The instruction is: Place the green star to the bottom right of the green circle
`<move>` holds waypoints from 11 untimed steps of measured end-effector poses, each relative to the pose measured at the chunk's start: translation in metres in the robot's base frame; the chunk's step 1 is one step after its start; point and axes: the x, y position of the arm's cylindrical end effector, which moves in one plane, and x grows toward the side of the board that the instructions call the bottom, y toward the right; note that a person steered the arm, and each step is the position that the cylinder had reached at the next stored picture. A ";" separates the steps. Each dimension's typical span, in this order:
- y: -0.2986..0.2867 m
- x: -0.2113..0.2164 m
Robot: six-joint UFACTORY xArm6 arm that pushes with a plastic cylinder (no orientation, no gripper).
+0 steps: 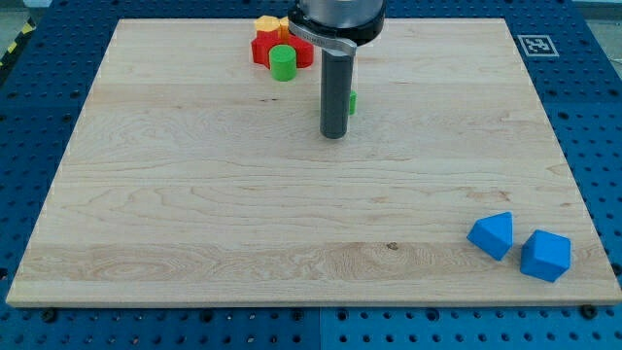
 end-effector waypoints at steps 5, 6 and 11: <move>0.032 -0.003; 0.026 -0.001; 0.021 -0.025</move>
